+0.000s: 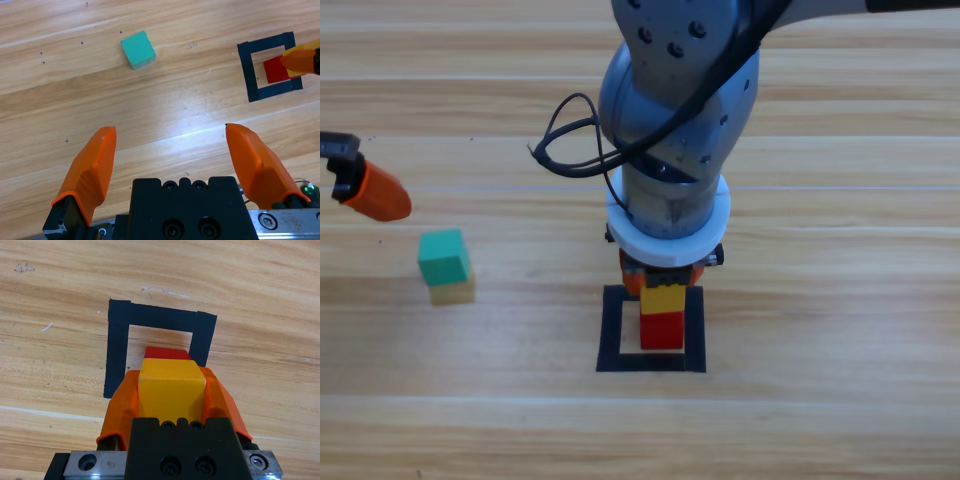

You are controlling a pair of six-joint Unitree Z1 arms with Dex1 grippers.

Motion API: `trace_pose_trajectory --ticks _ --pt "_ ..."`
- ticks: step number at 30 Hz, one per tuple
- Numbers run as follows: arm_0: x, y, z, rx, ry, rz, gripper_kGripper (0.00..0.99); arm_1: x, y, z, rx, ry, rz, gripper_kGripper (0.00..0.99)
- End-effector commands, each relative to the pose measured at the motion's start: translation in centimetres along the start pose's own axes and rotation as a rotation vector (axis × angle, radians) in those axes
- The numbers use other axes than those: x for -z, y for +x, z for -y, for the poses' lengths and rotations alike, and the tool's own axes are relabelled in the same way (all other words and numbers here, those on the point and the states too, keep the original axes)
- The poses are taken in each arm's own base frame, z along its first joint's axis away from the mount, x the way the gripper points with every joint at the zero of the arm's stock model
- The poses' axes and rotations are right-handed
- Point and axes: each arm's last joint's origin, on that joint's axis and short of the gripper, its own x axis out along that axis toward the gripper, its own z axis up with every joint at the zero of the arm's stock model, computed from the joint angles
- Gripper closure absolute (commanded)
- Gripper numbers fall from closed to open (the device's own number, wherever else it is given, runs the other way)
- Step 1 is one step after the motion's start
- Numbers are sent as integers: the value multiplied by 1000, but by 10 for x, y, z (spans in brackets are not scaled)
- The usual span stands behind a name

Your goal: Stack the blocks in the rectangular block: red at the bottom, yellow in the middle, green on top

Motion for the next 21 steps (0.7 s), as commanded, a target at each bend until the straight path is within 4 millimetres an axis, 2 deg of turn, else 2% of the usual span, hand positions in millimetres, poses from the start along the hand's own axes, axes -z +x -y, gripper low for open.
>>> trace_pose_trajectory --ticks 1,21 --pt "1 16 -2 -31 4 -39 59 11 36 -10 57 -35 -50 990" --pt "3 20 -2 -27 3 -43 59 10 43 -11 66 -36 -57 990"
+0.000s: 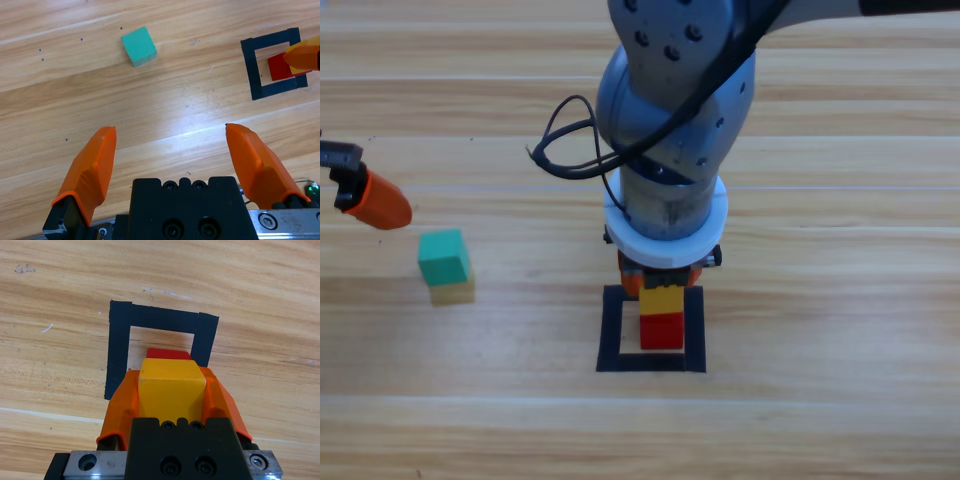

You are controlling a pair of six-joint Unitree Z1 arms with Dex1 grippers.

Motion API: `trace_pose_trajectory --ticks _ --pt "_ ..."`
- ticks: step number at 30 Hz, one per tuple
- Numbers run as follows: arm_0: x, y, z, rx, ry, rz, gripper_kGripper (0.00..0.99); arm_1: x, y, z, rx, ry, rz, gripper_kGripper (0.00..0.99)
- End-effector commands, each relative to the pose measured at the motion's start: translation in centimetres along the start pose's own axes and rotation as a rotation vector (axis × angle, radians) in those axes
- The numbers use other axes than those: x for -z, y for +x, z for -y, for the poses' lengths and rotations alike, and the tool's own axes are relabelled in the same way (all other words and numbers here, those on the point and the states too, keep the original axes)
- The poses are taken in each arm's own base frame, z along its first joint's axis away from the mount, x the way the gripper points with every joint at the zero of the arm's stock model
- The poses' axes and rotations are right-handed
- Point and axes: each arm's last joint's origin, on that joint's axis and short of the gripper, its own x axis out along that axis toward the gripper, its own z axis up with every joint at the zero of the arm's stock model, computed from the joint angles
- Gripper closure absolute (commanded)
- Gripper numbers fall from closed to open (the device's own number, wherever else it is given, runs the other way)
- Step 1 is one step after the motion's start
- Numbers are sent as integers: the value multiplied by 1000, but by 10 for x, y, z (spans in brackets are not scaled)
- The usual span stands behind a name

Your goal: Stack the blocks in the rectangular block: red at the bottom, yellow in the middle, green on top

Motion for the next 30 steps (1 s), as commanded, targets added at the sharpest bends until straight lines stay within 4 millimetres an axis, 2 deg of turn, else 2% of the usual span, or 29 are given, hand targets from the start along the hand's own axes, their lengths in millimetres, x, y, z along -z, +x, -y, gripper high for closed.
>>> trace_pose_trajectory --ticks 1,8,10,11,12,13,17,23,26,27,30 --pt "1 15 -2 -22 1 -34 59 10 41 -9 66 -34 -56 990" --pt "1 15 -1 -21 1 -34 59 10 43 -10 64 -36 -61 972" --pt "1 15 -1 -19 1 -35 59 9 46 -12 56 -41 -69 781" --pt "1 15 -1 -19 1 -35 59 9 47 -13 53 -42 -68 541" --pt "1 15 -1 -19 1 -35 59 8 49 -13 54 -41 -69 243" --pt "1 15 -1 -19 1 -34 59 8 49 -13 57 -38 -69 13" --pt "2 17 -1 -18 1 -36 59 6 45 -12 52 -37 -65 0" --pt "2 18 -1 -11 0 -35 59 2 22 -9 22 -30 -33 0" --pt "1 18 -1 -9 -2 -31 59 -1 -1 -5 -6 -35 4 0" --pt "1 18 -1 -11 -7 -31 59 -3 -19 -1 -27 -41 31 0" --pt "-6 16 -6 -7 -50 -5 57 -4 -55 6 -74 -45 84 0"
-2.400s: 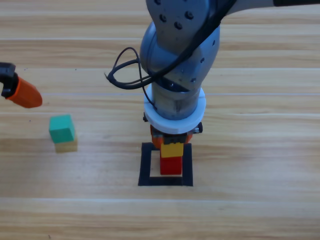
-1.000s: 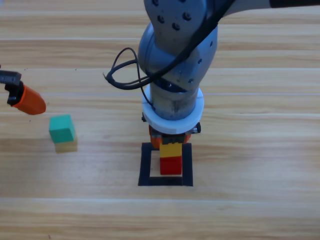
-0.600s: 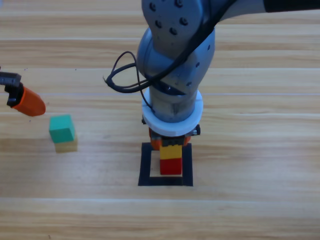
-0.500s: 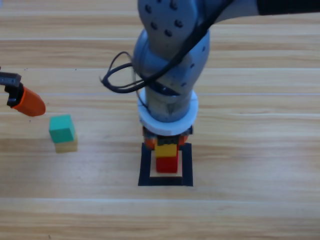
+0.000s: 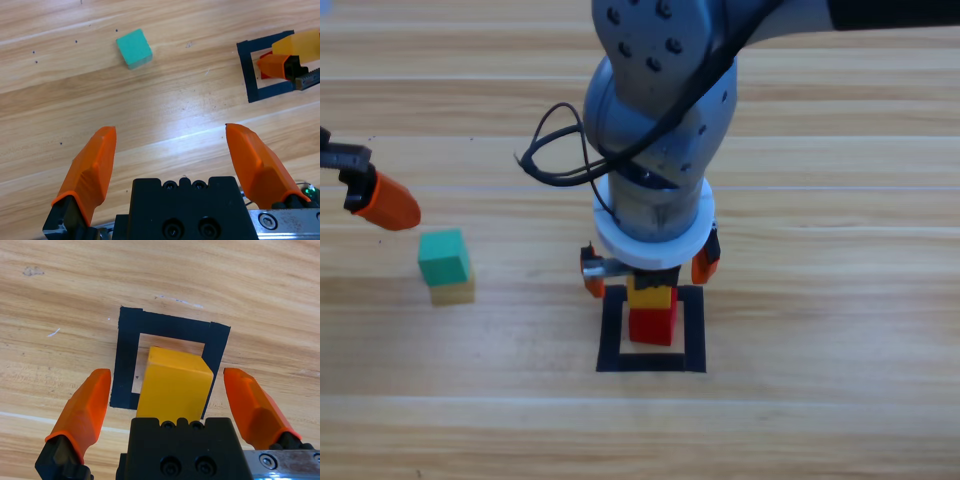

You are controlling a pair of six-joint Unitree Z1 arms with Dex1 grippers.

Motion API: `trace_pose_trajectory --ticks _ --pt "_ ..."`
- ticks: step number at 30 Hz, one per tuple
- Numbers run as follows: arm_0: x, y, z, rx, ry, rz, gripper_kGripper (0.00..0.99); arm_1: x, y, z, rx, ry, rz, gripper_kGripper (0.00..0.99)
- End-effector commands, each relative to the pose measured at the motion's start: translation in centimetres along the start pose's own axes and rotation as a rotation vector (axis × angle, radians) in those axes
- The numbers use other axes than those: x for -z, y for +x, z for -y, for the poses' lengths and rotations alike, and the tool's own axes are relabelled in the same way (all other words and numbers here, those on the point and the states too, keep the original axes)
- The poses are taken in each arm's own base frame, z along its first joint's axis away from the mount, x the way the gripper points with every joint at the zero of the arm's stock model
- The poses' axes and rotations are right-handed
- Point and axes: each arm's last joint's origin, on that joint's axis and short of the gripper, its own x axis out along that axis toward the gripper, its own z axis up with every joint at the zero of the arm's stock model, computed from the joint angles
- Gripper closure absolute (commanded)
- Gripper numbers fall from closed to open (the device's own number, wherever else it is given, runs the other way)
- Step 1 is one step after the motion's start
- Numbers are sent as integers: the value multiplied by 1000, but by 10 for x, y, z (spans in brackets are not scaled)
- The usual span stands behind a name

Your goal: Stack the blocks in the rectangular block: red at the bottom, yellow in the middle, green on top

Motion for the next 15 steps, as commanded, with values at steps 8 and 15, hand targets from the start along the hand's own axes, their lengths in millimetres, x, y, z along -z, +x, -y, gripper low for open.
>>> trace_pose_trajectory --ticks 8,15 --pt "-82 41 -19 -9 -194 -29 57 38 -138 49 -233 -57 235 0" --pt "-110 120 -19 -90 -249 -194 54 109 -151 146 -469 -115 400 0"
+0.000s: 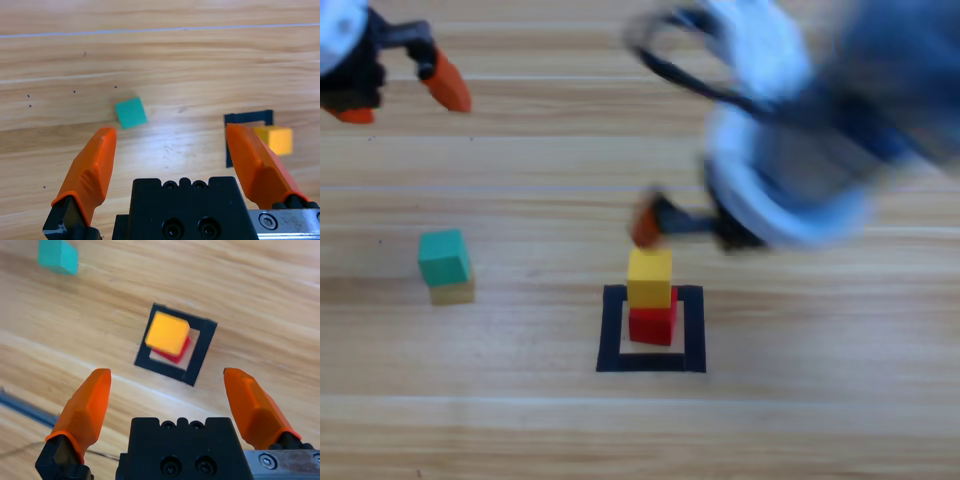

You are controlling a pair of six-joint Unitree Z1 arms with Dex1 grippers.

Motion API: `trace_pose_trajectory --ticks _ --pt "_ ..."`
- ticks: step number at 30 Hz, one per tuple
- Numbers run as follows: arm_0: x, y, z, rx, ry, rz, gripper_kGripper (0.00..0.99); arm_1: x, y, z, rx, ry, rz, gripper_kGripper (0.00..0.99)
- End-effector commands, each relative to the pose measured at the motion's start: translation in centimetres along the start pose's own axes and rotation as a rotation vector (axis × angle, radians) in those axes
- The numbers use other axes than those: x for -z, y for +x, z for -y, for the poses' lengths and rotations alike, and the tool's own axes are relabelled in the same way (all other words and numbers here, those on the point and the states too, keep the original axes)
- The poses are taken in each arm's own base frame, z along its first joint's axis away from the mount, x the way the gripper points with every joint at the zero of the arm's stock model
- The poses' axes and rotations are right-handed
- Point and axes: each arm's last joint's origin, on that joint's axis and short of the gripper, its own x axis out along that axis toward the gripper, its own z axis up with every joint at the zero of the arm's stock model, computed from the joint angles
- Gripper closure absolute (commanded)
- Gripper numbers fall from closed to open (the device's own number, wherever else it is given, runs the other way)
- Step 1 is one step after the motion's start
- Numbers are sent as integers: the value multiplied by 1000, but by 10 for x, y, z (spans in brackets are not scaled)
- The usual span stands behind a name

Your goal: Stack the blocks in the rectangular block: red at the bottom, yellow in the middle, green on top

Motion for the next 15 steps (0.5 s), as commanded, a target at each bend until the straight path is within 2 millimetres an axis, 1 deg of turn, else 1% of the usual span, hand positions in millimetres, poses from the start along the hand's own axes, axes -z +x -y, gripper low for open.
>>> trace_pose_trajectory --ticks 1,3,4,10,15 --pt "-10 84 -11 -120 -77 -187 54 47 -83 58 -197 -32 160 0" --pt "-6 103 -13 -149 -102 -232 54 65 -95 77 -237 -88 198 0" --pt "-4 109 -13 -160 -112 -249 56 68 -95 79 -240 -106 202 0" --pt "6 134 -16 -204 -166 -317 50 75 -85 83 -224 -131 183 0" --pt "17 154 -13 -236 -195 -366 42 77 -83 84 -218 -148 177 0"
